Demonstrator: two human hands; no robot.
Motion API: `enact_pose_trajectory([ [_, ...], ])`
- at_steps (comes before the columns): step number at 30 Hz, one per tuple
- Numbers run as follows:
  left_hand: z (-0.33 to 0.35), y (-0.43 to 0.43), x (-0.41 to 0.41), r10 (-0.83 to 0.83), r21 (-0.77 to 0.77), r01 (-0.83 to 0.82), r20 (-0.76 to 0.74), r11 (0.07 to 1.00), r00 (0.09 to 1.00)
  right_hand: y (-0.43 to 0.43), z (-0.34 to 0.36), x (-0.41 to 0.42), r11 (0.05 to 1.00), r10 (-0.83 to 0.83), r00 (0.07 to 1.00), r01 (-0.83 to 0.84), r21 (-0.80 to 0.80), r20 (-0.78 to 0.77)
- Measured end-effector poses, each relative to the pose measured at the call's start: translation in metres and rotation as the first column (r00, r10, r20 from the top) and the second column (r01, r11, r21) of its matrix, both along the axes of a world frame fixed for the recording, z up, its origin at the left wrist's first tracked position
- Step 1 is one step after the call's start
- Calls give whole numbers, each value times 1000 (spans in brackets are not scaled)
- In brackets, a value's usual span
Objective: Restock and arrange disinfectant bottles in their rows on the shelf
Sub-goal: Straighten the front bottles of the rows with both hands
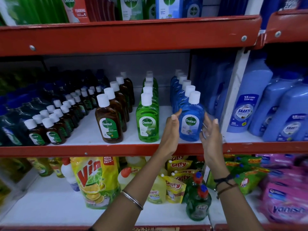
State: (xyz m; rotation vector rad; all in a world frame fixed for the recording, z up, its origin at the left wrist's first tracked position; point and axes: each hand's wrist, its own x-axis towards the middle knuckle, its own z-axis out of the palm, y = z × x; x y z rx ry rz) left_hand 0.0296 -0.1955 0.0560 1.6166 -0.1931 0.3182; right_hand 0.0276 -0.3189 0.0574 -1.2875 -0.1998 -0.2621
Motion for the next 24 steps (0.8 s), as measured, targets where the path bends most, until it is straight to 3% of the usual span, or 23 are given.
enact_pose_trajectory([
  [4, -6, 2, -3, 15, 3, -15, 29, 1000, 999, -9, 6, 8, 994, 108, 993, -107, 14, -55],
  [11, -1, 1, -6, 22, -58, -19, 46, 998, 999, -12, 6, 12, 990, 133, 988, -129, 54, -79],
  [24, 4, 6, -12, 2, -38, -4, -46, 999, 999, -7, 20, 5, 999, 43, 995, -44, -6, -91],
])
